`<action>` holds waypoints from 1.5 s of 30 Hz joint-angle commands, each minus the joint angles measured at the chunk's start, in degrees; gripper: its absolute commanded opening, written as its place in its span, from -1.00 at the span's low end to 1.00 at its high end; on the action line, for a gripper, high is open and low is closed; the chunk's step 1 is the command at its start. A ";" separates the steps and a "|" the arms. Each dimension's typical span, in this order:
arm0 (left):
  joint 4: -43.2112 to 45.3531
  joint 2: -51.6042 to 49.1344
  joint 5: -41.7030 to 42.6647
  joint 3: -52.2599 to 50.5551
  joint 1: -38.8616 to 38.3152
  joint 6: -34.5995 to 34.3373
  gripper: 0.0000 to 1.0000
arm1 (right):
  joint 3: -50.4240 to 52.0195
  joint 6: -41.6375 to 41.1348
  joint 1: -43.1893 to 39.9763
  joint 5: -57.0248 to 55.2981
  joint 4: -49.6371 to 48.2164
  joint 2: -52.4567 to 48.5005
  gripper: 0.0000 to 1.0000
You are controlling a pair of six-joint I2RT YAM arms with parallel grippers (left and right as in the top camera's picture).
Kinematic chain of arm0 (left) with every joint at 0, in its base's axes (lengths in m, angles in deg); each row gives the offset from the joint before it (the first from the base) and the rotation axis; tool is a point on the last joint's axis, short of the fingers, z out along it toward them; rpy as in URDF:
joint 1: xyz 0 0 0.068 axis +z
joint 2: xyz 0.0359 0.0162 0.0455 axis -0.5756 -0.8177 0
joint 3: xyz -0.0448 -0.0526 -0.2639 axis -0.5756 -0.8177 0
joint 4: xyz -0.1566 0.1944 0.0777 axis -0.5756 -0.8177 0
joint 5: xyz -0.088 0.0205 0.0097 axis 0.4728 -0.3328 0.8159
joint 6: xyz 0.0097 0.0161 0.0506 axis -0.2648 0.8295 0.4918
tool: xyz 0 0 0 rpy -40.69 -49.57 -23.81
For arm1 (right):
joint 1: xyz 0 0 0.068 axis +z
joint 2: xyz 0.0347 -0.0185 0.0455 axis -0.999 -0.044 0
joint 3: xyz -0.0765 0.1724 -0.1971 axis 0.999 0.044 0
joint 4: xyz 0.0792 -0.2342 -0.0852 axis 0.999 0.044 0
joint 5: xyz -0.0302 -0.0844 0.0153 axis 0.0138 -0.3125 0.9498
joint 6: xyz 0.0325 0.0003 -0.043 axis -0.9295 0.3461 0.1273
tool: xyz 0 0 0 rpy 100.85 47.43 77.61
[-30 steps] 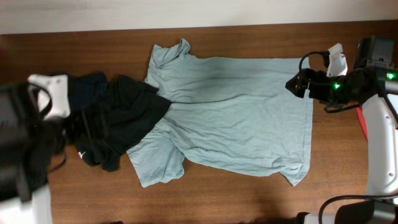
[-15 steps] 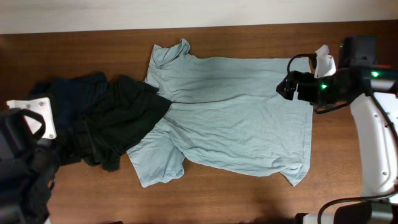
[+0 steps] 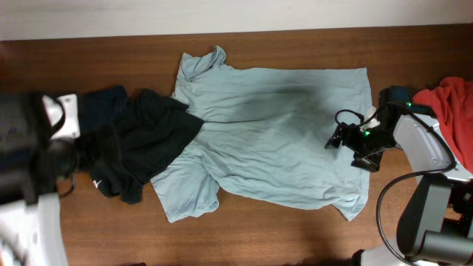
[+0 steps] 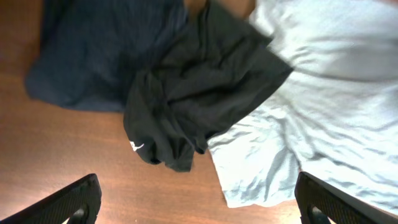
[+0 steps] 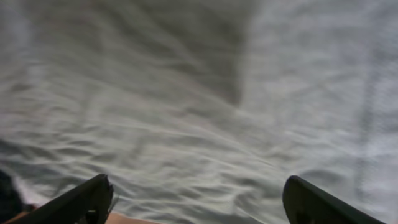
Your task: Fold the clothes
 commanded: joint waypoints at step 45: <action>8.76 -31.91 -3.67 -1.60 7.82 -1.46 0.98 | -0.02 5.16 0.11 6.14 -1.90 0.61 0.97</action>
